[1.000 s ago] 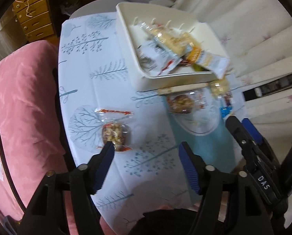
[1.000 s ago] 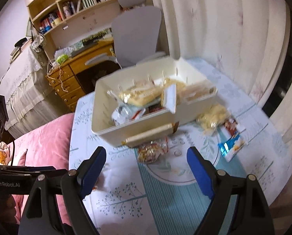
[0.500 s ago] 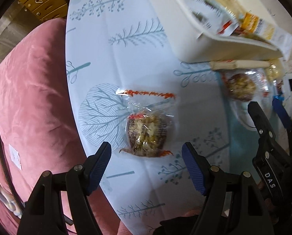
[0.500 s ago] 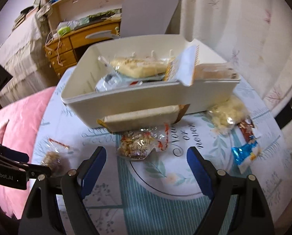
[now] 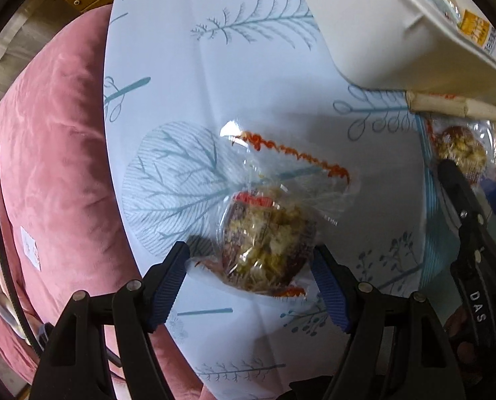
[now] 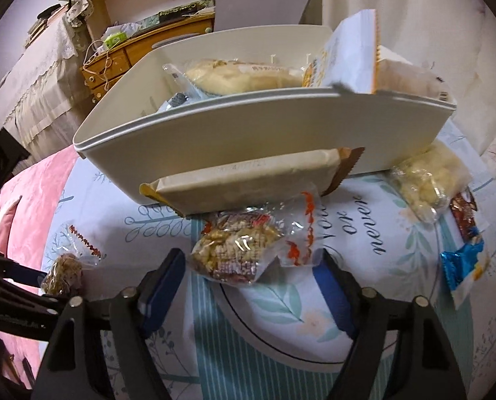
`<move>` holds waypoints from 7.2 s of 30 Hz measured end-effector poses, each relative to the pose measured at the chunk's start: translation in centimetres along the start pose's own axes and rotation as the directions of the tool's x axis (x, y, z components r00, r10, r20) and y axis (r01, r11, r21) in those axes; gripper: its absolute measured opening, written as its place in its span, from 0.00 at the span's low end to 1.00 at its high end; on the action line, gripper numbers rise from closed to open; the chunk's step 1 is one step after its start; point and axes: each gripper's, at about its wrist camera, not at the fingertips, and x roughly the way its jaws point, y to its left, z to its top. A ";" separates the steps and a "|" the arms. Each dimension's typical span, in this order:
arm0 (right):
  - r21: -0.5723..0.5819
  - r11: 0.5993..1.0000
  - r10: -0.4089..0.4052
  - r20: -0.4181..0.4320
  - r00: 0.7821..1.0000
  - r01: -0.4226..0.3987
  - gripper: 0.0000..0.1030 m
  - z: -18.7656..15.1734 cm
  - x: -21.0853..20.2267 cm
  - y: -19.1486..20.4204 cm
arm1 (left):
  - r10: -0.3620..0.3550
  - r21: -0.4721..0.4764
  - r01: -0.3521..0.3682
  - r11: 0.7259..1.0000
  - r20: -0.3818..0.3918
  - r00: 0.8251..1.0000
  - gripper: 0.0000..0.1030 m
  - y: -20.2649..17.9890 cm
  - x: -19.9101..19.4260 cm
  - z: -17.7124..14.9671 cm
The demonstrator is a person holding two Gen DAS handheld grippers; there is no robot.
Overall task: Organize snacks
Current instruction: 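Close left gripper on a nut-cluster packet while right gripper closes on a dark-filled packet, then lift and carry both held packets over the white bin, then open both grippers to drop the packets into the bin, then withdraw both tools from the bin back over the table, then move left tool to the blue snack packet while right tool reaches the dark red chocolate packet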
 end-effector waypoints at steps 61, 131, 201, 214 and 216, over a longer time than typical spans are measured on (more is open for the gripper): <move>-0.103 0.994 0.038 0.137 0.990 -0.023 0.50 6.2 -17.4 -7.5 | -0.254 -0.033 0.285 0.958 0.364 0.896 0.49 -8.3 -18.1 -7.7; 0.170 0.985 -0.004 0.003 1.000 0.004 0.56 9.1 -16.9 -14.4 | -0.324 -0.085 0.435 0.896 0.545 0.774 0.71 -8.2 -16.2 -12.9; -0.142 0.936 0.250 -0.377 0.892 -0.322 0.57 6.2 -0.7 -26.4 | -0.225 -0.146 0.260 0.954 0.220 0.949 0.71 -36.8 -2.6 -0.6; -0.266 0.920 0.177 -0.374 0.910 -0.288 0.55 6.5 0.7 -24.1 | -0.197 -0.157 0.238 0.959 0.236 0.952 0.63 -36.9 -2.0 0.5; -0.282 0.919 0.161 -0.369 0.915 -0.275 0.55 6.4 0.8 -23.8 | -0.188 -0.150 0.227 0.962 0.234 0.954 0.62 -37.0 -2.0 0.5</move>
